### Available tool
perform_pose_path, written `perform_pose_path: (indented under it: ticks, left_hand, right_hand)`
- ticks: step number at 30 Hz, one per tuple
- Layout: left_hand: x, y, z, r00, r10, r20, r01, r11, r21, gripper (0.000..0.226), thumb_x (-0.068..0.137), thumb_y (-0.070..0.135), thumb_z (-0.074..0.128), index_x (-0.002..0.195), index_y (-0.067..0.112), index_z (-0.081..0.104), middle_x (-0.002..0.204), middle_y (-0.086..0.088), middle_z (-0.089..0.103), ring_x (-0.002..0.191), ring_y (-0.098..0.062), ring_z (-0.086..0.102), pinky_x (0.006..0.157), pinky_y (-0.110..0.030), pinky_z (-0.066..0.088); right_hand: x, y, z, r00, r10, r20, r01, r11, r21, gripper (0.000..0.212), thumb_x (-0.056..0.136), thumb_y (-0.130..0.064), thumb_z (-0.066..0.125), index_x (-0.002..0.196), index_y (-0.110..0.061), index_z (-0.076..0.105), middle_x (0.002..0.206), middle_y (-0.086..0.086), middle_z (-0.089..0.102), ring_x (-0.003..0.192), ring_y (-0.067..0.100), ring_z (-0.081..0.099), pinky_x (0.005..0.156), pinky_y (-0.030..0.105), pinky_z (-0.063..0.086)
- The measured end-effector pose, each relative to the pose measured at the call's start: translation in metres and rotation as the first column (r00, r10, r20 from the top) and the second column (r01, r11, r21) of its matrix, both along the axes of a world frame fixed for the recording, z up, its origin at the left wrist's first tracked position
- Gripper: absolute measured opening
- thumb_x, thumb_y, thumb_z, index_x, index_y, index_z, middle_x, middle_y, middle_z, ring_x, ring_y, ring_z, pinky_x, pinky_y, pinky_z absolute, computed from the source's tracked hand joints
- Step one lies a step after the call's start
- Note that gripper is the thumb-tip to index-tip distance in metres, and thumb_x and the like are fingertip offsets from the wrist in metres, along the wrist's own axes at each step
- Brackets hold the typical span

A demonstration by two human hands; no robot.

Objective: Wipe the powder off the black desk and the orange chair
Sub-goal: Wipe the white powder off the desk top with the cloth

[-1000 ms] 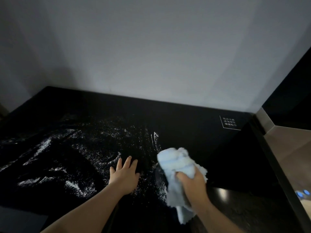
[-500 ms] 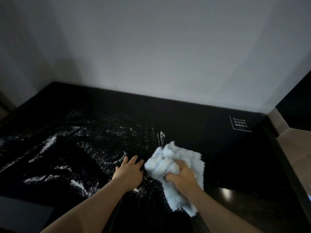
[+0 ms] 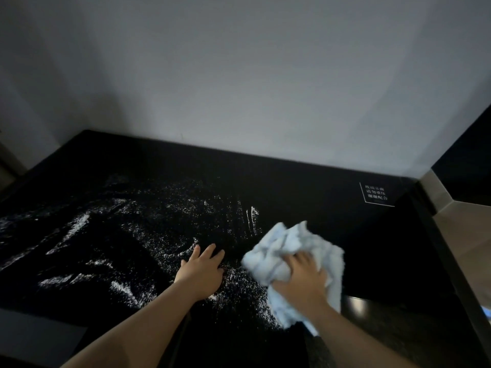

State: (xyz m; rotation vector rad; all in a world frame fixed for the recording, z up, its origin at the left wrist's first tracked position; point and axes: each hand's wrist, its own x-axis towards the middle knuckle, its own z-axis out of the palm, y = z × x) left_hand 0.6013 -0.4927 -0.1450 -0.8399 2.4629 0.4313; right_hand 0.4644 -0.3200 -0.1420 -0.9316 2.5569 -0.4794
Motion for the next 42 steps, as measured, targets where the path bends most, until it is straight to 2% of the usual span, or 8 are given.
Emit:
perform_pose_path:
  ticks: [5,8,14,22,28,33,39,42]
  left_hand:
    - [0.013,0.002,-0.005,0.997,-0.011,-0.07,0.011,1.0,0.004,0.051,0.102,0.03,0.025,0.151,0.025,0.014,0.159,0.006,-0.003,0.146,-0.029,-0.009,0.116,-0.053,0.009]
    - [0.022,0.01,-0.008,0.994,0.004,-0.113,-0.001,1.0,0.021,0.052,0.102,0.032,0.025,0.151,0.026,0.009,0.159,0.006,-0.003,0.146,-0.026,-0.009,0.117,-0.048,0.006]
    - [0.026,0.019,-0.011,0.989,-0.007,-0.147,0.009,1.0,0.011,0.052,0.102,0.033,0.025,0.151,0.025,0.01,0.159,0.006,-0.003,0.146,-0.025,-0.009,0.117,-0.046,0.005]
    - [0.033,0.019,-0.011,0.982,-0.007,-0.187,0.017,0.999,0.051,0.05,0.102,0.029,0.026,0.151,0.025,0.017,0.159,0.007,0.003,0.147,-0.022,-0.005,0.118,-0.045,0.005]
    - [0.037,0.023,-0.012,0.978,-0.007,-0.209,0.018,0.998,0.055,0.048,0.102,0.029,0.026,0.15,0.024,0.019,0.159,0.008,0.006,0.147,-0.02,-0.004,0.118,-0.043,0.007]
    - [0.039,0.025,-0.012,0.973,0.004,-0.233,0.007,0.999,0.05,0.055,0.097,0.019,0.034,0.15,0.025,0.021,0.158,0.01,0.009,0.147,-0.018,-0.001,0.118,-0.043,0.007]
    - [0.038,0.028,-0.011,0.961,0.062,-0.271,-0.049,0.997,0.057,0.054,0.096,0.014,0.031,0.148,0.027,0.025,0.157,0.012,0.013,0.147,-0.014,0.002,0.119,-0.042,0.008]
    - [0.033,0.03,-0.01,0.953,0.109,-0.284,-0.099,0.994,0.051,0.051,0.097,0.015,0.03,0.146,0.027,0.03,0.156,0.011,0.018,0.146,-0.014,0.007,0.119,-0.041,0.014]
  right_hand:
    - [0.021,0.009,0.019,0.94,-0.029,0.34,0.159,0.918,-0.362,0.027,0.066,-0.029,0.067,0.091,-0.032,0.06,0.09,-0.011,0.063,0.091,0.015,0.06,0.081,0.033,0.05]
    - [-0.026,0.034,0.025,0.94,-0.227,-0.254,0.16,0.952,-0.259,0.012,0.076,-0.036,0.062,0.077,-0.026,0.055,0.073,-0.005,0.059,0.075,0.022,0.063,0.069,0.035,0.051]
    - [0.02,0.045,-0.003,0.949,-0.194,-0.248,0.245,0.951,0.191,0.06,0.075,-0.055,0.061,0.129,-0.035,0.043,0.141,-0.004,0.038,0.129,0.026,0.034,0.094,0.046,0.036]
    - [0.051,0.028,0.018,0.971,-0.182,0.154,0.237,0.807,-0.541,0.019,0.073,-0.019,0.072,0.081,-0.031,0.059,0.073,-0.014,0.061,0.077,0.011,0.058,0.066,0.023,0.046]
    - [0.035,0.054,-0.001,0.934,-0.191,-0.303,0.253,0.95,0.183,0.057,0.079,-0.058,0.052,0.13,-0.038,0.04,0.144,-0.011,0.035,0.131,0.019,0.031,0.095,0.04,0.038]
    - [0.092,0.018,0.001,0.931,0.131,-0.34,-0.123,0.991,0.044,0.065,0.045,-0.072,0.068,0.096,-0.032,0.067,0.108,-0.006,0.064,0.102,0.028,0.062,0.064,0.047,0.049]
    - [0.066,0.016,-0.002,0.97,0.239,-0.047,-0.228,0.959,0.169,0.086,0.069,-0.085,0.018,0.14,-0.038,0.034,0.154,-0.01,0.015,0.144,0.022,0.0,0.108,0.057,0.008]
    - [0.061,0.01,0.005,0.975,0.217,-0.048,-0.217,0.976,-0.005,0.046,0.074,-0.052,0.047,0.112,-0.028,0.054,0.122,-0.005,0.048,0.119,0.021,0.042,0.097,0.039,0.039]
